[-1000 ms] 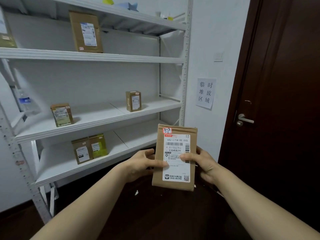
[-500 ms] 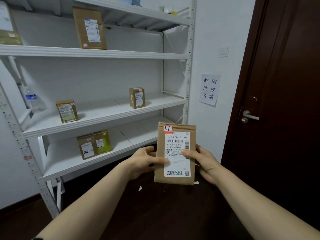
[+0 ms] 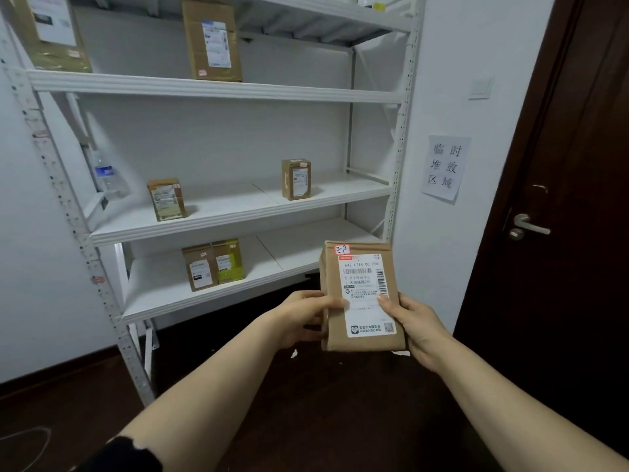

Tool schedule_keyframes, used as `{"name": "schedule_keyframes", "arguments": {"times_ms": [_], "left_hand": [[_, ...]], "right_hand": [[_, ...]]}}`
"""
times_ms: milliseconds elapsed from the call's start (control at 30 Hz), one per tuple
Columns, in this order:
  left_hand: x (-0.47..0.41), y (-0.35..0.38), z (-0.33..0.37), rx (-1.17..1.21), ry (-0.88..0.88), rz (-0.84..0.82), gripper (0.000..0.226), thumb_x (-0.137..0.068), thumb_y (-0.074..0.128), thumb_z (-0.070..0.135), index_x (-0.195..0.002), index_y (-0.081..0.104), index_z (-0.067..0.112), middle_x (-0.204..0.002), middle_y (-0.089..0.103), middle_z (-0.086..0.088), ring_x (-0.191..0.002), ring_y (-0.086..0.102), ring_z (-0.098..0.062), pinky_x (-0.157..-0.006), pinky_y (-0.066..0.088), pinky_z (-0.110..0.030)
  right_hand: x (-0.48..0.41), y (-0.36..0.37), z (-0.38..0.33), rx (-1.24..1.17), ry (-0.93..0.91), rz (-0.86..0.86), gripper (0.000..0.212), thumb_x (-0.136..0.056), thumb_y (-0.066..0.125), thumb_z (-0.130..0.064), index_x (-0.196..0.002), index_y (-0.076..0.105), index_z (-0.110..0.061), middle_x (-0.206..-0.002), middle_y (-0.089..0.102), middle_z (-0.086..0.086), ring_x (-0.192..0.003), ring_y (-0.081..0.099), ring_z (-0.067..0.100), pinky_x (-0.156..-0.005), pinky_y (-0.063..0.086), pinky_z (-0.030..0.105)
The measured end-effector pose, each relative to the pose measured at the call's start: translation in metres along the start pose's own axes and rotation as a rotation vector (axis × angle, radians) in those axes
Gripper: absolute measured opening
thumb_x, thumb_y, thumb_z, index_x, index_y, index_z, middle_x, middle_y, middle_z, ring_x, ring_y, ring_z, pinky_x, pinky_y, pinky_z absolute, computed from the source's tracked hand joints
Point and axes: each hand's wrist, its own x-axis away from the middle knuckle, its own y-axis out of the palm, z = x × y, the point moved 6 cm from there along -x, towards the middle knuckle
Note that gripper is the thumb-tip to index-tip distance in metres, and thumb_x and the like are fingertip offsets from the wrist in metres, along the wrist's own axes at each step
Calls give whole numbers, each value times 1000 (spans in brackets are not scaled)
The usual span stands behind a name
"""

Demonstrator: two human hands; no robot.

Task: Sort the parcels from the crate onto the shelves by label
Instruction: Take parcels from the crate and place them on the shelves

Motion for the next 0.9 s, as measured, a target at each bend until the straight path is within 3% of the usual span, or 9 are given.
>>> {"name": "schedule_keyframes", "arguments": {"times_ms": [133, 300, 467, 700, 900], "left_hand": [[9, 0, -8, 3, -26, 17, 67, -72, 81, 22, -131, 50, 15, -111, 70, -6, -101, 68, -21, -89, 54, -44], [9, -4, -22, 19, -45, 48, 78, -67, 84, 26, -134, 44, 17, -115, 67, -8, -103, 66, -23, -90, 53, -46], [6, -5, -25, 32, -46, 60, 75, -71, 81, 23, -135, 44, 17, -114, 67, -8, -101, 66, -22, -81, 55, -40], [5, -3, -27, 16, -53, 84, 77, -70, 82, 21, -137, 43, 17, -114, 67, -7, -103, 66, -22, -91, 52, -46], [17, -18, -26, 18, -37, 177, 94, -68, 85, 22, -144, 30, 12, -114, 63, -3, -104, 61, -18, -75, 53, -33]], "right_hand": [[0, 1, 9, 12, 26, -21, 39, -89, 63, -19, -127, 58, -15, -103, 73, 7, -93, 71, 22, -77, 57, 38], [4, 4, 15, 51, 42, -19, 30, -89, 63, -20, -119, 62, -16, -99, 74, 6, -88, 72, 20, -67, 58, 32], [3, 4, 19, 44, 48, -14, 31, -89, 64, -18, -119, 62, -11, -100, 74, 7, -92, 71, 21, -78, 57, 34], [-2, 0, 23, 48, 47, -52, 36, -87, 66, -19, -123, 60, -15, -102, 74, 5, -95, 71, 21, -85, 55, 40], [-18, 14, 30, 5, 57, -115, 27, -87, 65, -12, -113, 64, -15, -100, 74, 8, -92, 71, 26, -83, 56, 42]]}}
